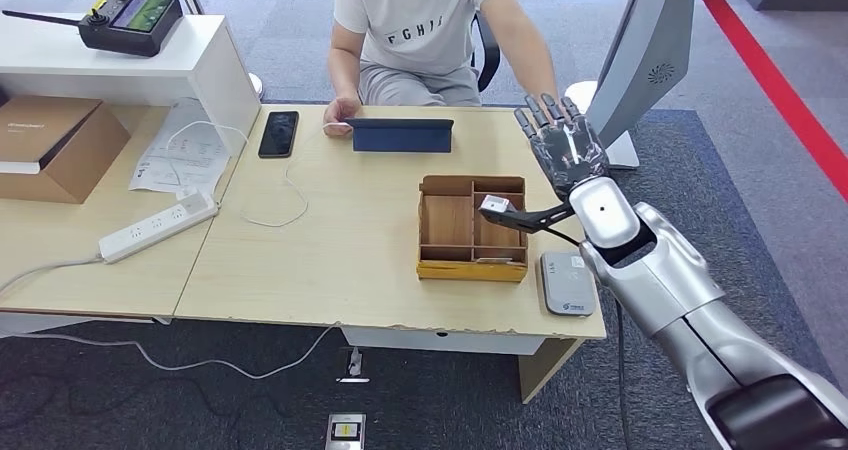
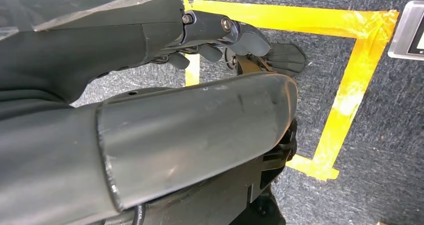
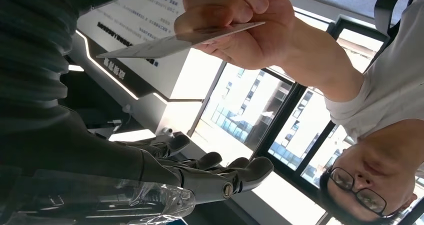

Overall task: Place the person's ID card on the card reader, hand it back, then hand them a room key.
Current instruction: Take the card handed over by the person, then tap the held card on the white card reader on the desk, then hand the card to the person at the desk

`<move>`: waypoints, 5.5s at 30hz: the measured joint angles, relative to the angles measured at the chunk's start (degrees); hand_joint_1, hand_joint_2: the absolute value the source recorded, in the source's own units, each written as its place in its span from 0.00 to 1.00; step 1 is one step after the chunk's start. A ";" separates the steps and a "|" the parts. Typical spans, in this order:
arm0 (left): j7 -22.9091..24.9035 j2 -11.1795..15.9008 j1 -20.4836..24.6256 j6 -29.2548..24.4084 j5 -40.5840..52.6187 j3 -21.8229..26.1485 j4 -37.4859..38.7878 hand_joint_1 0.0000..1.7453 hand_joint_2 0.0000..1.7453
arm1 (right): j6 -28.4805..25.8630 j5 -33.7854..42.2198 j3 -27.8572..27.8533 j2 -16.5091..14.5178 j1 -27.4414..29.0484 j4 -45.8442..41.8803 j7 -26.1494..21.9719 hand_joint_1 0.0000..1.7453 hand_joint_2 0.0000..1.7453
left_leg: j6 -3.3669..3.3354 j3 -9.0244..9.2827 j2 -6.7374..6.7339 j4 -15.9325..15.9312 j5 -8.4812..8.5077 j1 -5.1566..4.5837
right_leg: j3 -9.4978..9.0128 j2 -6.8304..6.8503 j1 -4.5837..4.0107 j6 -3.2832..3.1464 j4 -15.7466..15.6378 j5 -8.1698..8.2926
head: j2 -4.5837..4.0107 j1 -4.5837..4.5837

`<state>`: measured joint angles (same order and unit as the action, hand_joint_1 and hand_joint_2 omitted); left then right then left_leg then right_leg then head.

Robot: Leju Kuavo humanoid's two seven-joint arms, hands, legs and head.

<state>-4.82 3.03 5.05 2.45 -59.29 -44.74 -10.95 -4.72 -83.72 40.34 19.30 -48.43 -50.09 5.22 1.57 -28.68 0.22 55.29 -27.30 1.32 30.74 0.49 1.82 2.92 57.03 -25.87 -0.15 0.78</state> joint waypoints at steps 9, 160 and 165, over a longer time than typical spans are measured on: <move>-0.36 -0.09 0.00 0.10 0.03 -0.69 0.00 0.00 0.00 | -0.02 0.38 -0.05 -0.15 -0.27 0.13 0.32 1.00 1.00 | 0.00 0.00 0.00 0.00 0.00 0.00 | 0.00 0.00 0.00 0.00 0.00 0.00 | 0.00 0.01; -0.53 -0.54 0.24 0.07 0.06 -4.20 0.02 0.00 0.00 | 1.73 32.27 -6.63 -0.97 -0.36 -1.78 -3.68 1.00 1.00 | -0.04 0.03 -0.07 0.01 -0.04 -0.01 | -0.01 -0.07 0.00 0.02 -0.01 0.05 | 0.00 0.01; -0.67 -0.54 0.24 0.10 0.07 -4.20 0.02 0.00 0.00 | 1.66 32.13 -6.58 -1.43 -0.57 -0.70 -3.72 1.00 1.00 | -0.04 0.03 -0.07 0.01 -0.04 -0.01 | -0.01 -0.07 0.00 0.02 -0.01 0.05 | 0.00 0.01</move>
<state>-5.49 2.49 5.29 2.56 -59.22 -48.94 -10.93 -3.06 -51.60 33.76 17.87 -49.00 -50.79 1.51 1.53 -28.65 0.15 55.30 -27.33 1.31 30.73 0.43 1.82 2.94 57.02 -25.82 -0.15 0.78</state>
